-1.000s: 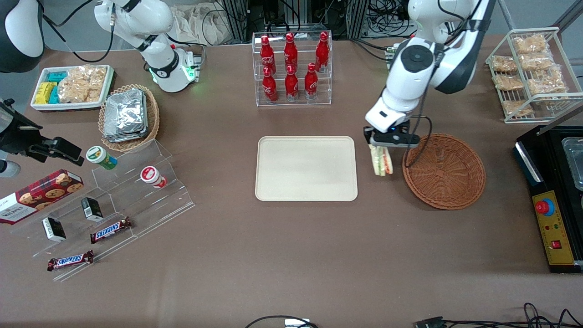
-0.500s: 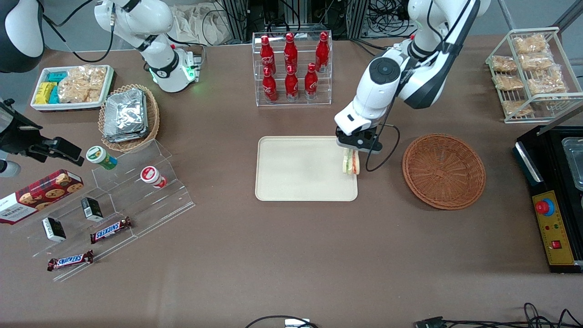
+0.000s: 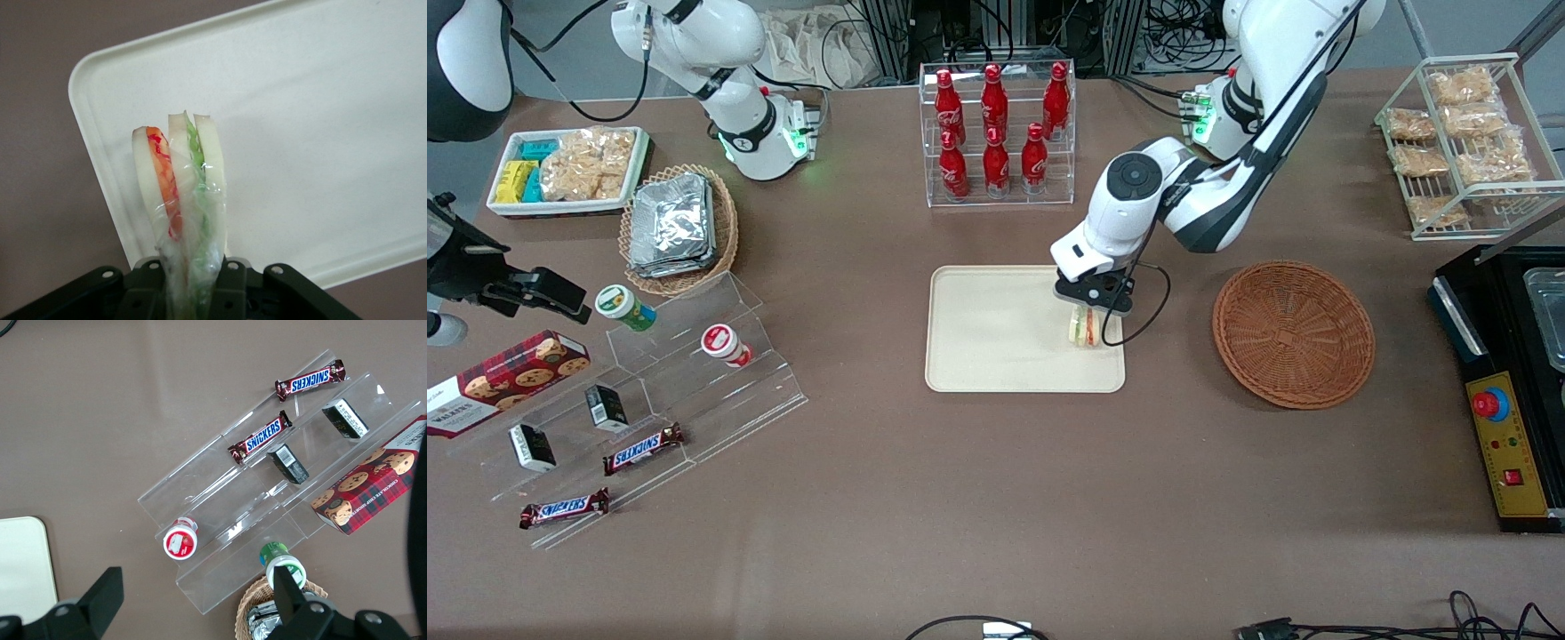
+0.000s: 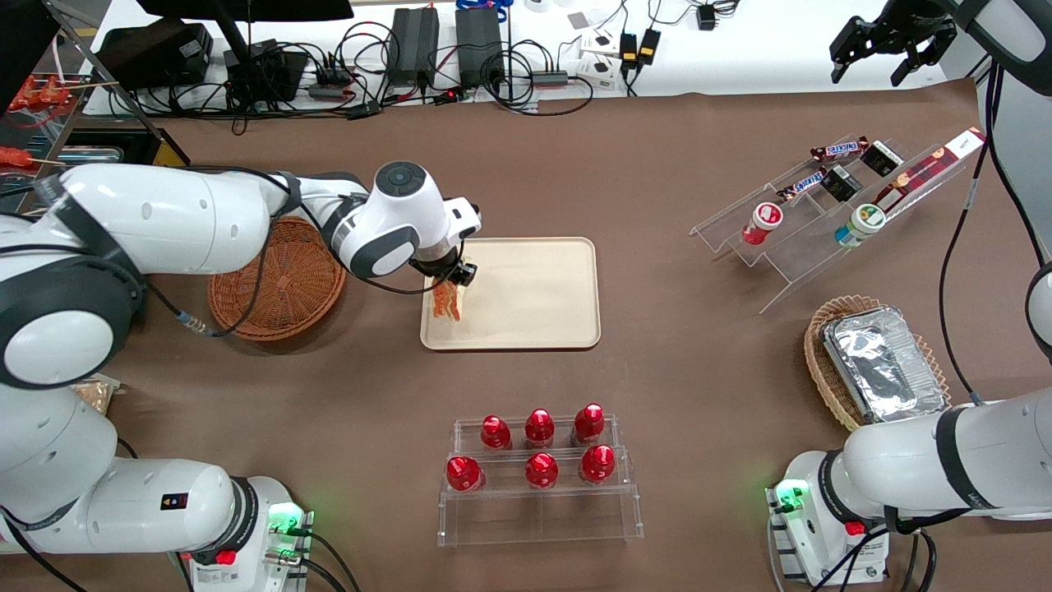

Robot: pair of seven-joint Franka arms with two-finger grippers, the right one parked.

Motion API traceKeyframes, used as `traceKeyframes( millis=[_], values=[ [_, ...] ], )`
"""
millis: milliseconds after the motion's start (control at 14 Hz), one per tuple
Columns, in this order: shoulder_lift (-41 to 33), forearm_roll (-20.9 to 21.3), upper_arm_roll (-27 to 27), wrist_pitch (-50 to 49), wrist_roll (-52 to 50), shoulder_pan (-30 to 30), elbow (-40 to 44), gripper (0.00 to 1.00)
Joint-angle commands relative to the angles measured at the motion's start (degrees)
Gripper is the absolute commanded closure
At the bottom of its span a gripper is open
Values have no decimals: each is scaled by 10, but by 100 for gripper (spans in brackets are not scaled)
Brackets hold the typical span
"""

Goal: Place sandwich from basket to tray
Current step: 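Lower the sandwich onto the tray and open the left gripper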

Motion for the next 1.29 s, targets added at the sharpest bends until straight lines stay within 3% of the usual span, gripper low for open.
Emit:
traceKeyframes(
  millis=[0,214,286,357,429,571,714,1000,1214],
  values=[
    [58,68,2,2,-61,-4,35,100],
    [87,131,2,1,-115,-7,44,100],
    [94,141,2,1,-121,-8,45,94],
    [96,145,2,1,-126,-8,45,70],
    [96,147,2,1,-134,-8,44,60],
    [100,147,2,1,-137,-8,45,22],
    [99,147,3,0,-140,-6,45,0],
    [84,139,4,-12,-162,2,66,0],
    [76,134,0,-87,-159,21,112,0]
  ],
)
